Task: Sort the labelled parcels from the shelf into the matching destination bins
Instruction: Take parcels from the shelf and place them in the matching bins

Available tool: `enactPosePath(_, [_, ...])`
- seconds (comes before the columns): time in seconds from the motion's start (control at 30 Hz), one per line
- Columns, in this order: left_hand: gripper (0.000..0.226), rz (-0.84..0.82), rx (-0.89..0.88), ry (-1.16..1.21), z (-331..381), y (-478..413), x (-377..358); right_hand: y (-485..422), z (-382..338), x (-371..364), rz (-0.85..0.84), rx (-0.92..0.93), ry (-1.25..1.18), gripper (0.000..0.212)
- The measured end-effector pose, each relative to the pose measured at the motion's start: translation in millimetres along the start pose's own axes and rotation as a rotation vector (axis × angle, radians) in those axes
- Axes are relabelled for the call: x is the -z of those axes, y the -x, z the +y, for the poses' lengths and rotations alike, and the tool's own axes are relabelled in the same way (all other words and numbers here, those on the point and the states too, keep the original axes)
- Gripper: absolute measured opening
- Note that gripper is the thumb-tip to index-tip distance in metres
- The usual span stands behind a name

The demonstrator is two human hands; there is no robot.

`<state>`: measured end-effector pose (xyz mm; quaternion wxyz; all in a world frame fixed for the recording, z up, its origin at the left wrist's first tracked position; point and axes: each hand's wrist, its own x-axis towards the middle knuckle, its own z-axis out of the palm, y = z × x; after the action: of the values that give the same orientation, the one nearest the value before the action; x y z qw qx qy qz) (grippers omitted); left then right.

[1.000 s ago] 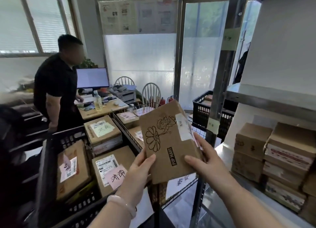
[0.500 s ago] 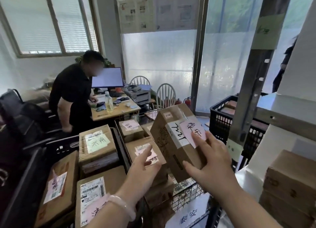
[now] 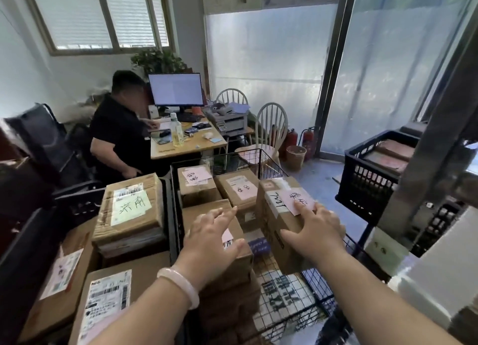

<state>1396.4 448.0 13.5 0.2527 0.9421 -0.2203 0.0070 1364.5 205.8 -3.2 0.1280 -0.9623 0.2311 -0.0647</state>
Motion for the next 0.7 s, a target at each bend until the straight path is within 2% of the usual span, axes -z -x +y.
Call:
enactPosePath(0.23, [0.068,-0.043,0.016,-0.038,-8,-11,-10,-11,5,-29,-0.262,-0.078,0.095,0.092])
enactPosePath(0.37, [0.066,-0.07,0.03,-0.046,-11,-17,-15,-15,-4,-38,-0.409,-0.03,0.158,0.089])
enactPosePath(0.5, [0.066,-0.064,0.018,-0.032,-12,-25,-16,-20,-21,-50,-0.479,0.009,0.161,0.085])
enactPosePath(0.7, [0.066,-0.05,0.015,-0.07,-15,-29,-20,-14,-33,-83,-0.6,0.081,0.297,0.099])
